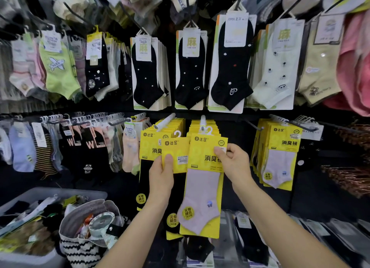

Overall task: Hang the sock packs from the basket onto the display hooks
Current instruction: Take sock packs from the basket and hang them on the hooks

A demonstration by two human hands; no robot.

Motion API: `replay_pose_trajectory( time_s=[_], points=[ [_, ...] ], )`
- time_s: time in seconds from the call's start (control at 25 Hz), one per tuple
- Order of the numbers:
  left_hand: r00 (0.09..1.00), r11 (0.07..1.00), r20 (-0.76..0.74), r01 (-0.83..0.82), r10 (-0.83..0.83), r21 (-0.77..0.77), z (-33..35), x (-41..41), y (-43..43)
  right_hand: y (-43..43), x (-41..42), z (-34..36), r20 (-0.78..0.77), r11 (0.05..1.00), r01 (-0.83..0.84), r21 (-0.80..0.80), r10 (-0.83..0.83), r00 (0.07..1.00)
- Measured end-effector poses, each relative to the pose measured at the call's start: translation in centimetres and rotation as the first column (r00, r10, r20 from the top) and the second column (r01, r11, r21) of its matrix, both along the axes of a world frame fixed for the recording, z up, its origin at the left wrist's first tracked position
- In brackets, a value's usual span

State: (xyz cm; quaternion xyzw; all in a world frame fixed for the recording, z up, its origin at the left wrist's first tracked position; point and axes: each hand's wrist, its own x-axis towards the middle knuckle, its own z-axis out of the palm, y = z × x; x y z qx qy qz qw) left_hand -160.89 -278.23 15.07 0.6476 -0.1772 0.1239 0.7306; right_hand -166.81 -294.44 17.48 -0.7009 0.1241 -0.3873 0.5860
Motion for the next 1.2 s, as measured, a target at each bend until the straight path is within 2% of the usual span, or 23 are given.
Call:
replay_pose_trajectory(
  time_s=[0.12,0.24,0.44,0.52,0.68,0.84,0.92,1.04,1.12,1.2],
  points=[
    [0.997,0.996,0.017,-0.081,0.081,0.037,-0.3,0.7,1.7,-0.4,0.8,1.0,-0.022,0.999,0.039,-0.006,-0.039,0.999],
    [0.991,0.993,0.074,-0.117,0.115,0.030,-0.2,0.6,3.7,-0.1,1.7,1.0,-0.092,0.994,0.055,-0.097,-0.064,0.994],
    [0.990,0.987,0.019,-0.141,0.140,0.073,-0.8,1.4,5.2,0.1,2.4,0.3,-0.136,0.985,0.103,-0.135,-0.121,0.983],
    [0.991,0.989,0.065,-0.124,0.119,0.079,-0.6,0.9,5.1,0.0,2.2,0.3,-0.161,0.976,0.119,-0.184,-0.149,0.976],
    [0.980,0.986,0.173,-0.120,0.099,0.113,-0.3,-0.1,4.3,-1.2,0.3,-0.9,-0.321,0.938,0.097,-0.333,-0.210,0.924],
    [0.968,0.988,0.249,-0.058,0.022,0.142,0.2,-1.1,2.7,-0.3,-1.9,-1.8,-0.109,0.941,0.083,-0.328,-0.125,0.986],
    [0.970,0.990,0.240,0.014,-0.049,0.142,0.3,-1.8,1.5,0.7,-2.2,-1.4,-0.085,0.948,-0.007,-0.318,-0.021,0.996],
    [0.982,0.991,0.172,0.052,-0.072,0.120,0.2,-2.2,-0.1,1.4,-2.3,-0.5,-0.030,0.981,-0.163,-0.109,0.161,0.986],
    [0.988,0.987,0.141,0.039,-0.061,0.153,0.7,-2.0,-1.1,1.1,-2.3,0.0,0.016,0.986,-0.167,-0.023,0.168,0.986],
    [0.989,0.981,0.134,0.038,-0.064,0.190,1.9,-1.6,-2.3,0.5,-1.9,0.9,0.003,0.991,-0.116,-0.071,0.117,0.993]
  ],
)
